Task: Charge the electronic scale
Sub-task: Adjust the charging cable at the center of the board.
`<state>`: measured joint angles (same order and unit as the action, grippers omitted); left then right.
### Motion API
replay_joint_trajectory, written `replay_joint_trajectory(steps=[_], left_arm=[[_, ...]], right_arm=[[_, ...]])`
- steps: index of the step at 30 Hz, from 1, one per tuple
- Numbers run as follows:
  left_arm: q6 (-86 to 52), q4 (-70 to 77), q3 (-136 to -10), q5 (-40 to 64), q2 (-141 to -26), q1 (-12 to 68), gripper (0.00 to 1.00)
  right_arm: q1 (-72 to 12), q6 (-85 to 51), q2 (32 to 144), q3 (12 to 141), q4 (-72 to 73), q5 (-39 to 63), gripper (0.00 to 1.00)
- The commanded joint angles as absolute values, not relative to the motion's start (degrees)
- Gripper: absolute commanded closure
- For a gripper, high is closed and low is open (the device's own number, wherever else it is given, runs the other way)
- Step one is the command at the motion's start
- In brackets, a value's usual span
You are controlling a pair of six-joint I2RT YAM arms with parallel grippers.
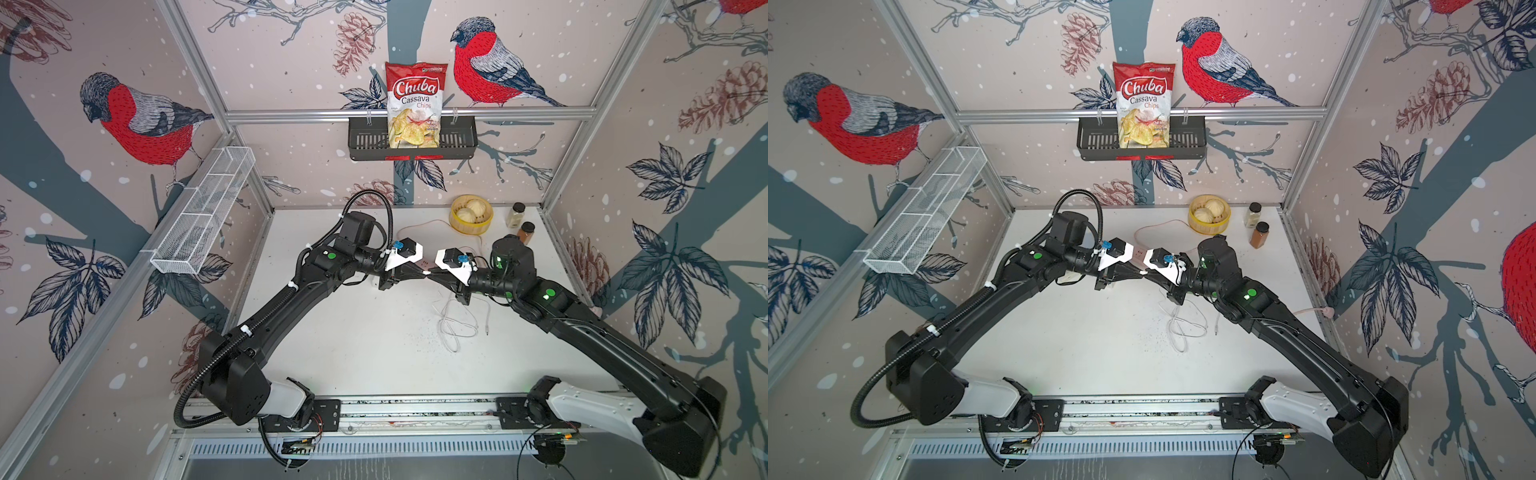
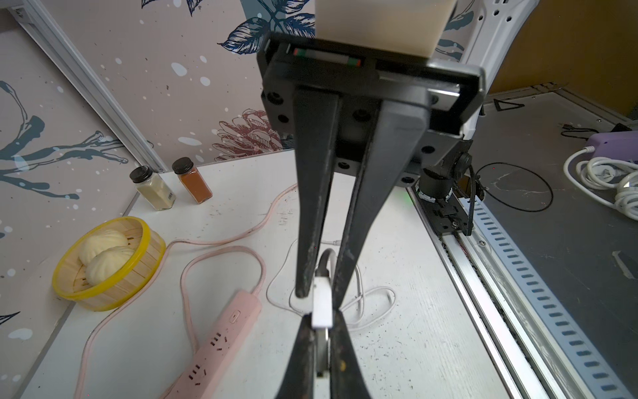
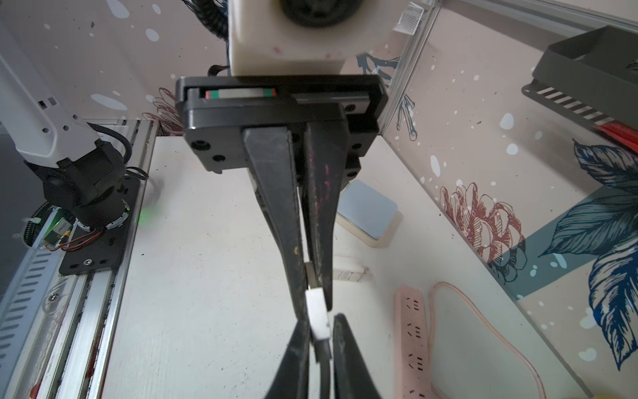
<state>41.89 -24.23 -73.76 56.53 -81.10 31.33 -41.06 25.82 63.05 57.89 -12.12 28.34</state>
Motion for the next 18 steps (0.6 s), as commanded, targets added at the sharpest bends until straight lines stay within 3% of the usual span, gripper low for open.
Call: replay_joint_trajectory(steps=[1, 5, 7, 9, 15, 18], left_arm=[[42.3, -25.5, -74.0, 60.8, -80.7, 31.5, 1.0], [42.8, -23.7, -72.8, 60.1, -79.8, 31.3, 1.0], [41.9, -21.1, -71.2, 57.6, -78.6, 31.2, 0.71], [39.6, -17.0, -68.5, 53.4, -76.7, 31.0, 0.58], [25.3, -6.8, -56.8, 35.1, -72.5, 30.8, 0.56], [7.7, -4.0, -52.3, 22.2, -73.4, 30.6, 0.51]], right_arm=[[-41.2, 26.9, 64.4, 59.1, -12.7, 27.4, 0.98], [-40.9, 26.2, 65.3, 59.9, -14.0, 27.5, 1.0], [-40.0, 24.7, 64.9, 59.9, -13.6, 27.5, 1.0], [-38.4, 22.5, 64.2, 58.9, -12.2, 27.6, 1.0], [-36.9, 13.9, 61.4, 52.7, -5.7, 18.5, 1.0], [-37.0, 11.9, 61.8, 49.4, -4.1, 15.4, 1.0]])
